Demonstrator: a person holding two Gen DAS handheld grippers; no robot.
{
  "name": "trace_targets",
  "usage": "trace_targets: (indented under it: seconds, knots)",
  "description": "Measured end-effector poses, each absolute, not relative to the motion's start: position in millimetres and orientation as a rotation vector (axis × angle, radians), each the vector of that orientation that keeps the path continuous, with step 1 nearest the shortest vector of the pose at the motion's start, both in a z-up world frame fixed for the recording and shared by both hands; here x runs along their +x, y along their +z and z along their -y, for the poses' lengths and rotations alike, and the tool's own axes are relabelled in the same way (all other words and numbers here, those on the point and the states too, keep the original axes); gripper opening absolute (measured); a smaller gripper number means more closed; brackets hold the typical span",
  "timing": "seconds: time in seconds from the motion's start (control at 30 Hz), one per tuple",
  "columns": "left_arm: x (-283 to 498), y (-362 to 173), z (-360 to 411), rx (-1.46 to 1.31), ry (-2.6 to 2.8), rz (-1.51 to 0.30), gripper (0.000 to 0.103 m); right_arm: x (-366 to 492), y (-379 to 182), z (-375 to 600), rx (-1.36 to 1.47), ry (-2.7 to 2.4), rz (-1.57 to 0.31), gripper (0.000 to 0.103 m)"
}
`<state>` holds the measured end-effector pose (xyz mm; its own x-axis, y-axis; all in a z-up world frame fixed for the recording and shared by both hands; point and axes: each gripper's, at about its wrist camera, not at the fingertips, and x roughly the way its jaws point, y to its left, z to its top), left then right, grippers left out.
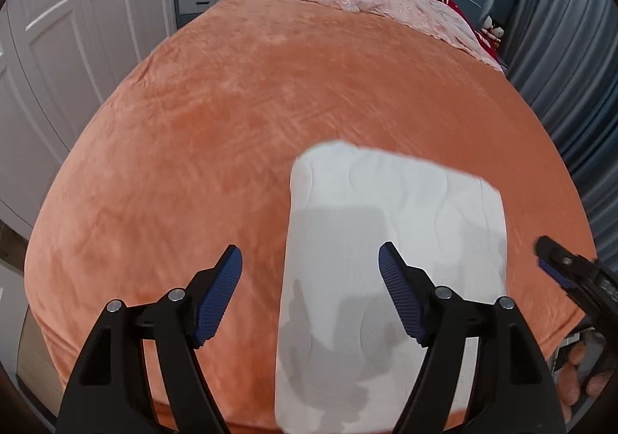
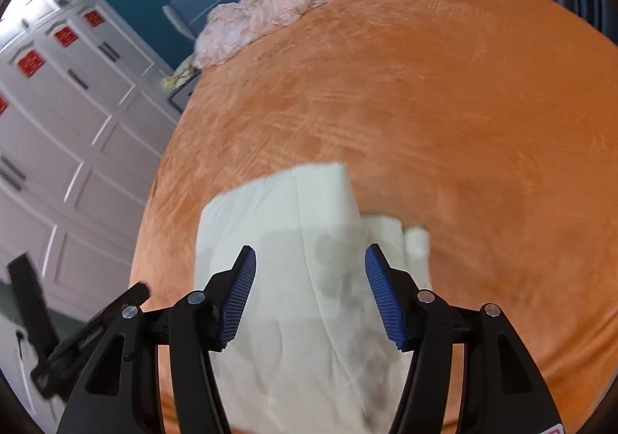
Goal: Fold large clothes
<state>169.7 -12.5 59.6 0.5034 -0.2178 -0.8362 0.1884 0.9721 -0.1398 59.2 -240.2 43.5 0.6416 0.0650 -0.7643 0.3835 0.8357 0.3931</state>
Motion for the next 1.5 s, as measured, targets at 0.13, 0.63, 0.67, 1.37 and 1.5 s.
trace_targets:
  seconds: [0.13, 0.63, 0.67, 1.37, 1.5]
  knots:
    - [190, 61, 22, -0.004, -0.227, -1.006, 0.071, 98, 25, 238, 0.573, -0.259, -0.907, 0.058]
    - [211, 39, 56, 0.049, -0.246, -1.045, 0.071, 72, 8, 259, 0.554, -0.304, -0.835, 0.004]
    - [210, 36, 59, 0.049, -0.253, -1.049, 0.071, 65, 9, 262, 0.546, -0.325, -0.825, 0.004]
    - [207, -65, 99, 0.055, -0.220, -1.112, 0.089, 89, -79, 262, 0.366, -0.415, -0.951, 0.011]
    - [207, -75, 97, 0.047, -0.209, -1.097, 0.093, 90, -86, 260, 0.352, -0.413, -0.942, 0.017]
